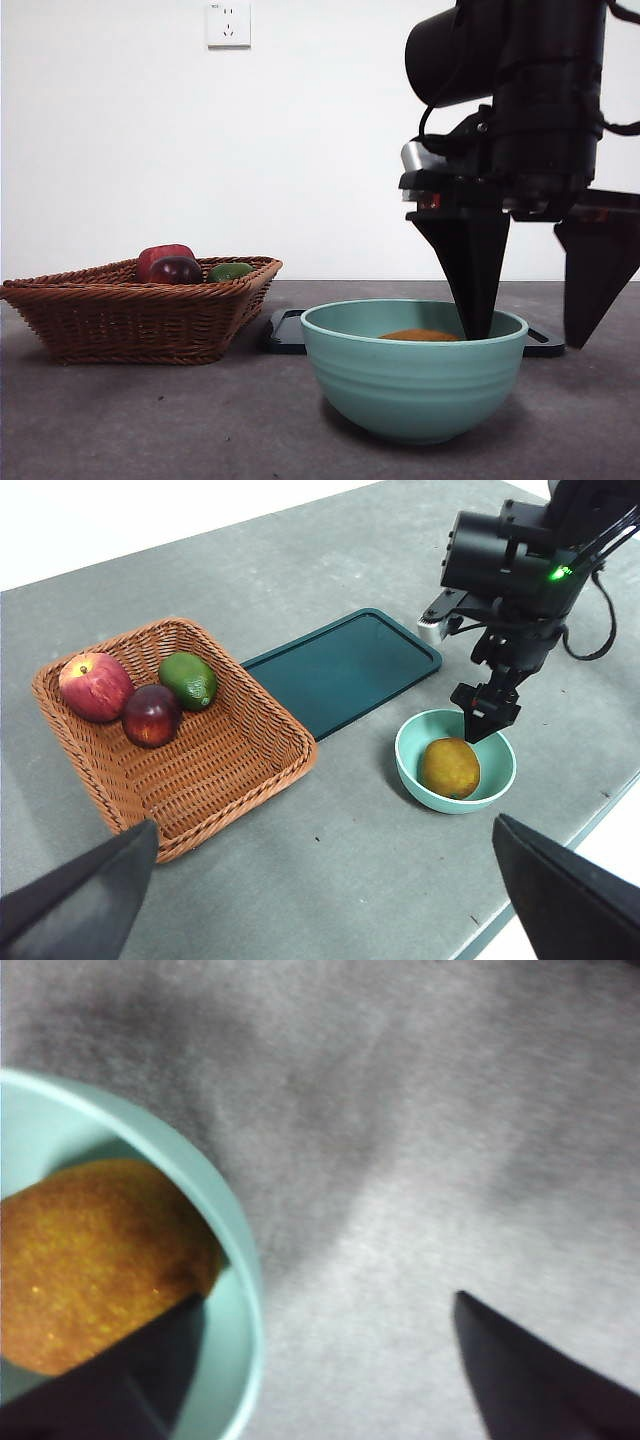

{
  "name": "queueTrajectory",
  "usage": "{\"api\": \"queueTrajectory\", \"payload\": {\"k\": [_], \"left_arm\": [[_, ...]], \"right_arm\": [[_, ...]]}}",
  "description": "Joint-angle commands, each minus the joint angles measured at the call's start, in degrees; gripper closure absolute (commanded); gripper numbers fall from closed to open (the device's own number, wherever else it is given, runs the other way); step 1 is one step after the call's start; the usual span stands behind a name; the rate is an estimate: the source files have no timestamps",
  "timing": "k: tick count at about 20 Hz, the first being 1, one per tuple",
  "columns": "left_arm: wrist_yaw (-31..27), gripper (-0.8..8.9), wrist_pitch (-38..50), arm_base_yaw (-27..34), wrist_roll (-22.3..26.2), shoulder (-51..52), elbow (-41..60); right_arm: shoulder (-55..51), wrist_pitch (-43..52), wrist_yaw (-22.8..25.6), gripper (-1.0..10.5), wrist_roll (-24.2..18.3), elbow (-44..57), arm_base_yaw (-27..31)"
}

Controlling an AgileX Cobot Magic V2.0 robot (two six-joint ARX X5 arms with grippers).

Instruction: Pick up the wifruite, put it on the bowl, pick up the plate, put it on desk

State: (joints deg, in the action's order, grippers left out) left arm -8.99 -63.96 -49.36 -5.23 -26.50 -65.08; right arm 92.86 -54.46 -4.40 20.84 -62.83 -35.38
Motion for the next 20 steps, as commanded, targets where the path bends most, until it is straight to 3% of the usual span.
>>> {"api": "queueTrajectory", "payload": {"k": [1,4,12,16,20], "left_arm": [[-0.2,2.51,0.8,-0.4,0.4,0.0,-0.8],[-0.2,2.51,0.8,-0.4,0.4,0.0,-0.8],[-0.2,2.51,0.9,-0.4,0.4,0.0,-0.8],[-0.2,2.51,1.0,-0.4,0.4,0.0,-0.8],[-0.2,2.51,0.9,-0.4,0.0,0.0,-0.8]], "right_arm": [[1.6,0.6,-0.3,7.3,-0.7,-1.0,-0.6],[1.6,1.4,-1.6,9.4,-0.8,-1.0,-0.6],[1.6,4.7,-3.3,9.4,-0.9,-2.4,0.1],[3.3,1.8,-3.3,9.4,-5.0,-10.0,4.1],[10.6,-5.0,-3.3,9.4,-11.4,-23.8,9.1]]}}
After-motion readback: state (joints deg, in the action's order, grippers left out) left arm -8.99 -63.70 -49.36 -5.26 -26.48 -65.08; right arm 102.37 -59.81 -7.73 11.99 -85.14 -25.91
